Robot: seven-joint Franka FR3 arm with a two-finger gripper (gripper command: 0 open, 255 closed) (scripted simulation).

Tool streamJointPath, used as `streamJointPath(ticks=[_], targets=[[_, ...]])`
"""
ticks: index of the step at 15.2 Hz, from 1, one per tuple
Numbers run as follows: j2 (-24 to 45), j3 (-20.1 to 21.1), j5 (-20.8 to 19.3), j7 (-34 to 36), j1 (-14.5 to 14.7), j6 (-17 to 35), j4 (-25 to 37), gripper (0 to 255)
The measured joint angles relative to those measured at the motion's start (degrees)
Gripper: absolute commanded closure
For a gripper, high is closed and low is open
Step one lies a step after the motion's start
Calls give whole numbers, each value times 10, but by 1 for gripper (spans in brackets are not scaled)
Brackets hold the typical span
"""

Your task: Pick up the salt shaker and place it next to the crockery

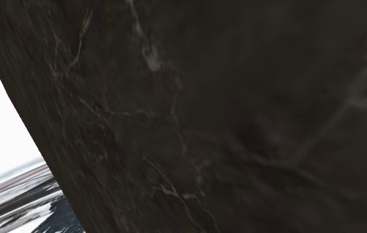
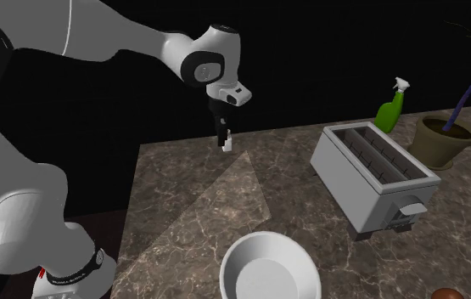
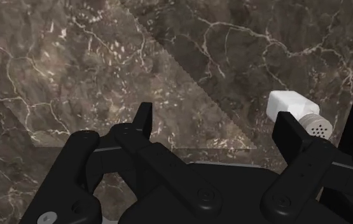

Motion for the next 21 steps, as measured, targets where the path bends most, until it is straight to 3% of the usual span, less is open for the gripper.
streamJointPath(ticks=[12,21], targets=[[245,33,-65,102,59,50,193,0],[277,31,-76,111,68,94,182,0]])
